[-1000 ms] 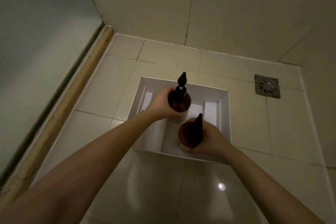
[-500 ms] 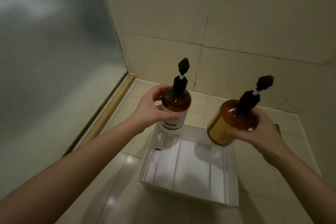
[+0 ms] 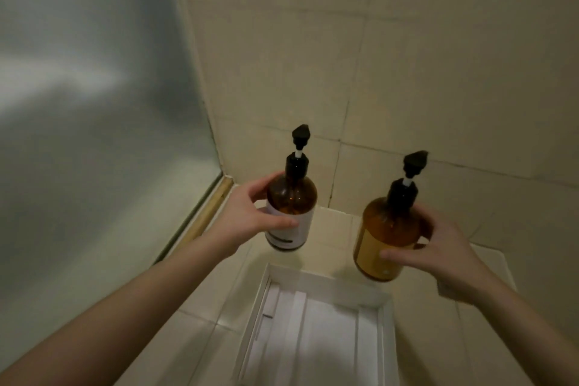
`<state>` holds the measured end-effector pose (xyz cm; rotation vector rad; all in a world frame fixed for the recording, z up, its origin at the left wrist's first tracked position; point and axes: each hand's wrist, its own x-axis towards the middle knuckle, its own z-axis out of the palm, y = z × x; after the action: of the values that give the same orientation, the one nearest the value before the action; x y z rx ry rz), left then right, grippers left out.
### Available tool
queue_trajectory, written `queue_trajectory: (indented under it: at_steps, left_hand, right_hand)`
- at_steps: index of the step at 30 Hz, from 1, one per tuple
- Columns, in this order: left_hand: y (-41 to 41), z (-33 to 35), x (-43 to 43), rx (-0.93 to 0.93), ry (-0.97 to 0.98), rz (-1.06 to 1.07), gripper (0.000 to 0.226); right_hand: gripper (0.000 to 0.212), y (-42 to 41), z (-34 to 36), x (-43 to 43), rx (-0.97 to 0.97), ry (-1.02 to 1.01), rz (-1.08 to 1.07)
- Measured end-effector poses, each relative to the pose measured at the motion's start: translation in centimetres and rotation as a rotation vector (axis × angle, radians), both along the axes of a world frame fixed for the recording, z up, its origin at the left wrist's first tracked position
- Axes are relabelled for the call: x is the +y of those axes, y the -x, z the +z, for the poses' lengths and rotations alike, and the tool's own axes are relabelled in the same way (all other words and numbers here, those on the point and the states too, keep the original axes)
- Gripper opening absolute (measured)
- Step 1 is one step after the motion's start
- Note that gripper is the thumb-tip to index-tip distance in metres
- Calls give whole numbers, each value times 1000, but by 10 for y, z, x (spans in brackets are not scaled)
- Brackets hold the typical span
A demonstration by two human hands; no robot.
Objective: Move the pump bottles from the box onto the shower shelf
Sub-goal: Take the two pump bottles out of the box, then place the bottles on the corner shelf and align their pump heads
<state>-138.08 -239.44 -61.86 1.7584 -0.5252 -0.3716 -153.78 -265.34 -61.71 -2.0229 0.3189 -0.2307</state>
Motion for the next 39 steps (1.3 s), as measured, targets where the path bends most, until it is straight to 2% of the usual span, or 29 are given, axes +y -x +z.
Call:
queue_trajectory:
  at_steps: [8, 25, 30, 33, 39]
  left_hand:
    - [-18, 136, -12, -54, -4, 27, 77]
    - [4, 511, -26, -88, 67, -51, 87]
    - [14, 621, -36, -104, 124, -66, 77]
    - [21, 687, -40, -127, 157, -87, 70]
    - [33, 792, -40, -130, 227, -155, 80]
  right_hand:
    - [65, -22, 137, -9, -27, 10, 31]
    - [60, 10, 514, -25, -63, 61, 21]
    - [59, 27, 630, -31, -95, 82, 22]
    - [62, 37, 700, -31, -106, 104, 35]
    - [75, 54, 805, -29, -141, 144, 1]
